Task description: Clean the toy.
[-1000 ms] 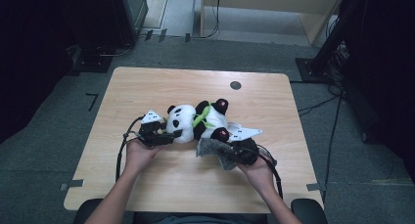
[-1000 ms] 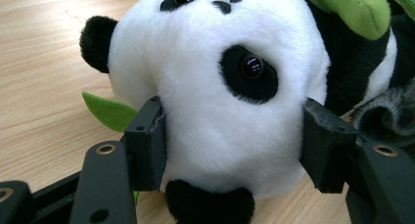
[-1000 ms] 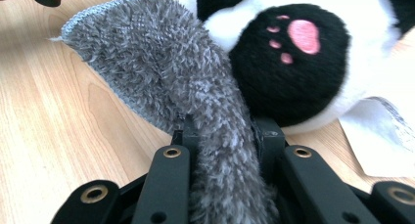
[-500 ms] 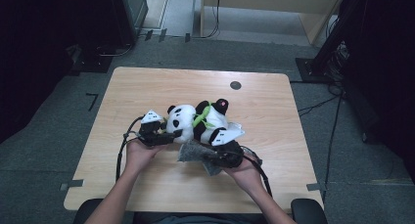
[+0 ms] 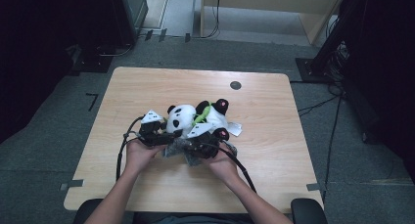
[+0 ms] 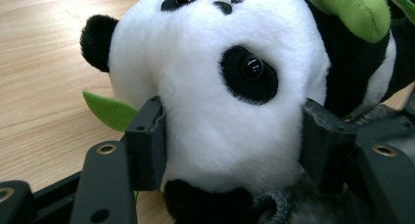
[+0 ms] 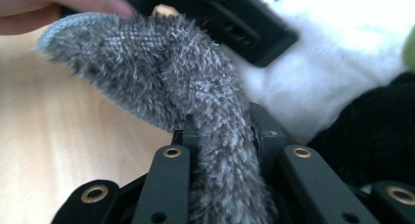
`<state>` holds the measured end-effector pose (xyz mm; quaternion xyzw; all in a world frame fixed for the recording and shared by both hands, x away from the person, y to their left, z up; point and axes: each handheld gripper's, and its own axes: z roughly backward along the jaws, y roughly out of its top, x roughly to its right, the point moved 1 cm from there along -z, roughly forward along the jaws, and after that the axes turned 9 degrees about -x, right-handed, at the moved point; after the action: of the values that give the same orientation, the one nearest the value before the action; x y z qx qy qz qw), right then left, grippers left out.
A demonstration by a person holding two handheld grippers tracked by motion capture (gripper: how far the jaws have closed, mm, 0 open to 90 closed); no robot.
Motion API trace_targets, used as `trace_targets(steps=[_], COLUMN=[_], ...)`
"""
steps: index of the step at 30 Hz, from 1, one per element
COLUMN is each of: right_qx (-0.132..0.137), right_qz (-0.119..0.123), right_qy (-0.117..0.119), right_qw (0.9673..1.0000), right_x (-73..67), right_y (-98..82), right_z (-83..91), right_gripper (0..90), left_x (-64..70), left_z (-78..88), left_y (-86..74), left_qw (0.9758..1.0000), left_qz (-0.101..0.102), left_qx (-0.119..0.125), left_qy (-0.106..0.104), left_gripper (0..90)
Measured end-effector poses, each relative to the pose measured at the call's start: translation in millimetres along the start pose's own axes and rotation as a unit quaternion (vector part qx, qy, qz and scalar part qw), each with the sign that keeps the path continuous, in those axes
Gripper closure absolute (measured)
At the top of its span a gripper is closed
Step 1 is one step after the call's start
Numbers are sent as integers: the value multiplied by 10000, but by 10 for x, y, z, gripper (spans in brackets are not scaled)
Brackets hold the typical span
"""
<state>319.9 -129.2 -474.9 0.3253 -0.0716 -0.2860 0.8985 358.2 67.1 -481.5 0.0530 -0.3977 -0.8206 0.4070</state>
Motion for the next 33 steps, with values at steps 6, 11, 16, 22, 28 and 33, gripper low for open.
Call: trace_targets(steps=[6,11,16,22,28,33], right_qx=[74,110,59,-10,111,69], right_qz=[-117,-200,-116,-59,-230,-373], right_qy=[-35,-159,-359,-482,-503,-356], right_qw=[9999,9996,9993,9988,9984,9986], right_x=[78,122,147,134,246,379], right_y=[-46,-128,-225,-357,-498,-622], right_z=[7,101,217,355,602,752], right_gripper=[746,746,749,751,750,750], left_x=[-3,-6,-7,-8,-12,-11], left_z=[-1,-3,-5,-5,-6,-8], left_y=[-1,-3,-2,-1,-1,0], left_qw=[10000,10000,10000,10000,10000,10000], left_qz=[-6,-9,11,19,-3,9], left_qx=[0,2,13,14,10,11], left_qy=[3,-7,-11,-1,18,23], left_gripper=[368,369,371,373,376,376])
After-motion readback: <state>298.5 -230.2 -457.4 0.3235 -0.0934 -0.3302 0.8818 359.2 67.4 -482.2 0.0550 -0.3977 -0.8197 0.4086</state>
